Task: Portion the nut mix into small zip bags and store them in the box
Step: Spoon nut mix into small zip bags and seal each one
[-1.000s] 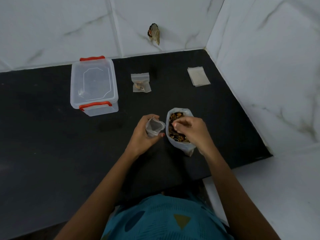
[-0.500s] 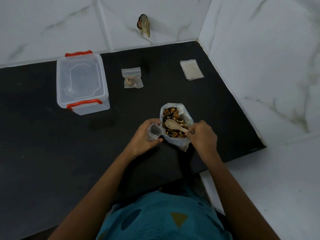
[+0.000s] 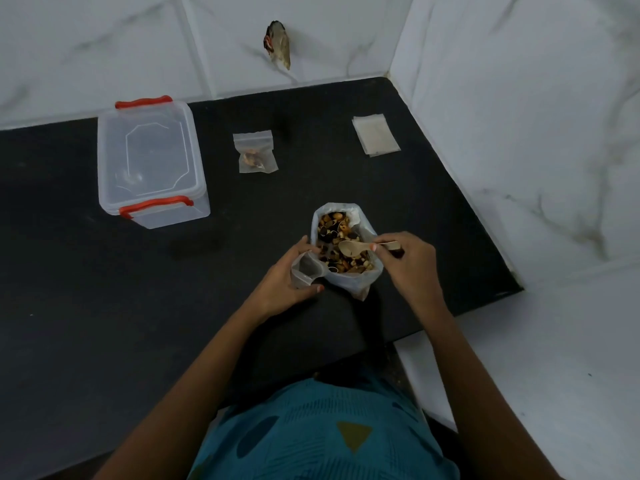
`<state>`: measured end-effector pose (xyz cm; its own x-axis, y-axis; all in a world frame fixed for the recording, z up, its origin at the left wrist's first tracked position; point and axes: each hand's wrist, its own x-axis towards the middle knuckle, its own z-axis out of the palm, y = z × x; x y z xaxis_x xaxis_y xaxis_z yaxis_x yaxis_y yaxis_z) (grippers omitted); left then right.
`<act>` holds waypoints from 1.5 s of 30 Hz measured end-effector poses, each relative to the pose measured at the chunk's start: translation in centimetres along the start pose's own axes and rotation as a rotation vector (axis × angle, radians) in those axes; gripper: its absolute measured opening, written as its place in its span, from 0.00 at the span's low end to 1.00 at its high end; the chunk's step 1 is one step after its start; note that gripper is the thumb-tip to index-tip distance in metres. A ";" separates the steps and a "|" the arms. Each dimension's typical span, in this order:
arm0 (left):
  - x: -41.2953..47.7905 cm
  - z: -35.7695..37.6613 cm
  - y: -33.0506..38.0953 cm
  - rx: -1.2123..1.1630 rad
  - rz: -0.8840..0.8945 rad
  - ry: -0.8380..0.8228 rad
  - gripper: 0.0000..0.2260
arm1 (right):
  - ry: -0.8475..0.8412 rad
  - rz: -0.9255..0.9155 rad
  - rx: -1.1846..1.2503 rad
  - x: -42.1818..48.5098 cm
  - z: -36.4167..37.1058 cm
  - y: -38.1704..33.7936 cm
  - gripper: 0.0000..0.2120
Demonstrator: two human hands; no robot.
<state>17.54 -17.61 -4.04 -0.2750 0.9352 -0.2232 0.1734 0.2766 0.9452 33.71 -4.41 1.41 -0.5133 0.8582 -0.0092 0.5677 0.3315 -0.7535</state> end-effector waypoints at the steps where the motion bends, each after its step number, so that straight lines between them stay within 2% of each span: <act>1: -0.1 0.1 0.1 -0.005 -0.007 -0.015 0.25 | -0.023 -0.022 -0.007 -0.2 0.3 -0.1 0.08; 5: -0.2 0.2 0.1 0.020 -0.020 -0.058 0.25 | -0.075 -0.080 -0.009 -1.1 1.4 -0.4 0.09; 13: -0.3 0.3 0.1 -0.043 -0.025 -0.036 0.25 | -0.088 -0.006 0.054 -1.5 2.6 -0.5 0.11; 17: -0.4 0.5 0.5 -0.145 -0.054 -0.022 0.23 | -0.070 0.098 0.165 -0.9 2.4 -0.4 0.07; 27: -0.3 1.1 0.8 -0.211 -0.049 0.032 0.21 | 0.007 0.404 0.403 0.0 2.8 -0.4 0.04; 29: -0.3 1.1 0.8 -0.227 -0.058 0.035 0.22 | 0.000 0.369 0.374 0.0 2.8 -0.4 0.04; 33: -0.2 1.4 0.6 -0.261 -0.061 0.048 0.22 | -0.040 0.178 0.248 -0.9 3.9 -1.0 0.05; 38: -0.4 1.3 0.6 -0.273 -0.064 0.056 0.22 | 0.016 0.326 0.394 0.0 2.8 -0.4 0.05; 45: -1.1 1.0 0.6 -0.245 -0.102 0.011 0.22 | -0.096 0.163 0.160 -0.2 1.0 -0.4 0.05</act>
<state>18.92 -18.29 -3.51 -0.2898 0.9024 -0.3189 -0.0900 0.3060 0.9478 32.92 -5.06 1.10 -0.4863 0.8517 -0.1954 0.5427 0.1191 -0.8315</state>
